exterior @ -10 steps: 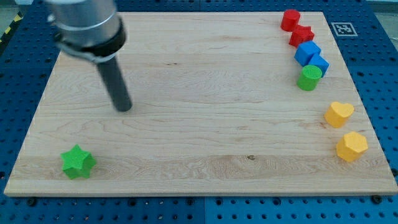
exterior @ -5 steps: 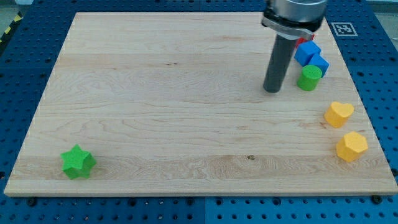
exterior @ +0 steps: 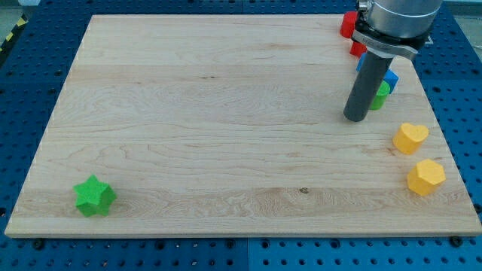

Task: Move your arm towards green circle

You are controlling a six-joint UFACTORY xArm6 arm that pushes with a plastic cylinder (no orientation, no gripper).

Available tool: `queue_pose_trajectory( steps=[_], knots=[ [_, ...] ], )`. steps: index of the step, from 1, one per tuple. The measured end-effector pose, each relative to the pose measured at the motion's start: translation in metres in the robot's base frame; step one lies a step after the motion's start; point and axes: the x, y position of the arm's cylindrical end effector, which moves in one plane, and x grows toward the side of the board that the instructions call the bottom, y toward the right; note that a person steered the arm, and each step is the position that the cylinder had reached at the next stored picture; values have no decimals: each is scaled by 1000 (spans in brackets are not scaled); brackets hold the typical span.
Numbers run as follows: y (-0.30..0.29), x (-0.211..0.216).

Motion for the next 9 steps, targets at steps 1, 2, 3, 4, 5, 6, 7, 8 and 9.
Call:
queue_pose_trajectory(
  steps=[1,2,3,4,5,6,7,8,9],
  knots=[
    [16,1],
    [43,3],
    [74,5],
    [102,3],
    [109,-13],
    [109,-30],
    [108,-34],
    [83,-38],
    [48,-38]
  ],
)
